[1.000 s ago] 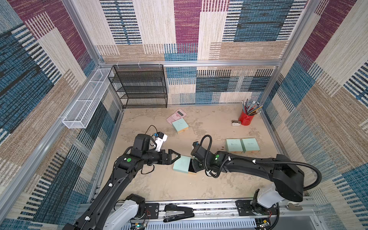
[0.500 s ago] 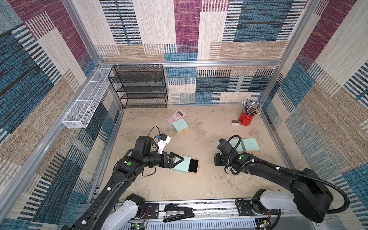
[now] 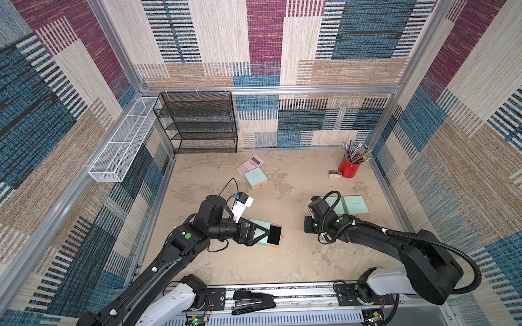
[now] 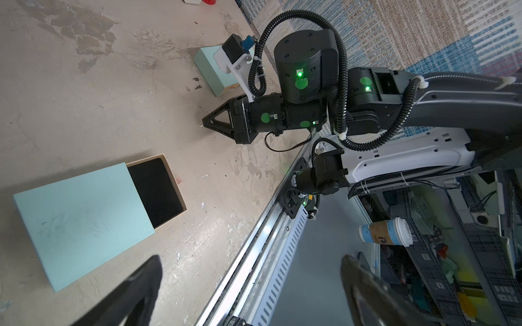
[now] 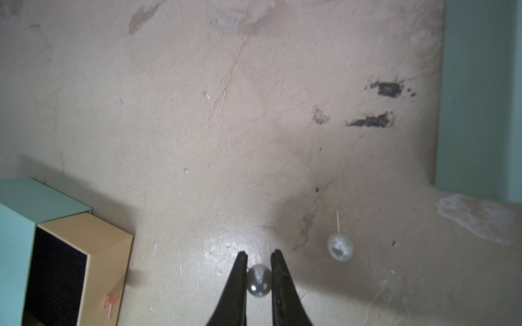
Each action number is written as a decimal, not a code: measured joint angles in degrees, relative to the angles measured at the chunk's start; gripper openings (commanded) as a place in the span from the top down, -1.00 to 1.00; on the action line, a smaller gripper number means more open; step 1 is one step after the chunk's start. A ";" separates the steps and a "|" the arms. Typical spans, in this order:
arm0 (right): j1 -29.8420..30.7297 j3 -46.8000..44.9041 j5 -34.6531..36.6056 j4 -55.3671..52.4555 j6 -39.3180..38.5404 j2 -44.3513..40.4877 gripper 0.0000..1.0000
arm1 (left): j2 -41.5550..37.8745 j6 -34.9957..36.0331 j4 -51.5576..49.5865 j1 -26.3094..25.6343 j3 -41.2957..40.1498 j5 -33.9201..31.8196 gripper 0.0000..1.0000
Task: Take out the earrings from the drawer-style jewelry box
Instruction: Place the earring at the center of the board.
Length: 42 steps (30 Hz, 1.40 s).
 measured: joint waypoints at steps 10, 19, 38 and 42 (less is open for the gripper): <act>-0.04 0.33 -0.39 0.85 -0.83 2.49 0.73 | 0.79 0.20 0.17 0.46 -0.11 -1.01 -0.97; -0.04 -0.17 -0.31 1.49 -0.85 3.78 0.63 | 0.79 0.20 0.20 1.01 -0.11 -1.01 -0.97; -0.04 -0.22 0.13 2.91 -0.85 4.28 0.46 | 0.79 0.17 0.20 1.79 -0.11 -0.98 -0.97; -0.04 -0.22 0.13 2.89 -0.85 4.17 0.45 | 0.81 0.17 0.20 1.95 -0.11 -0.98 -0.97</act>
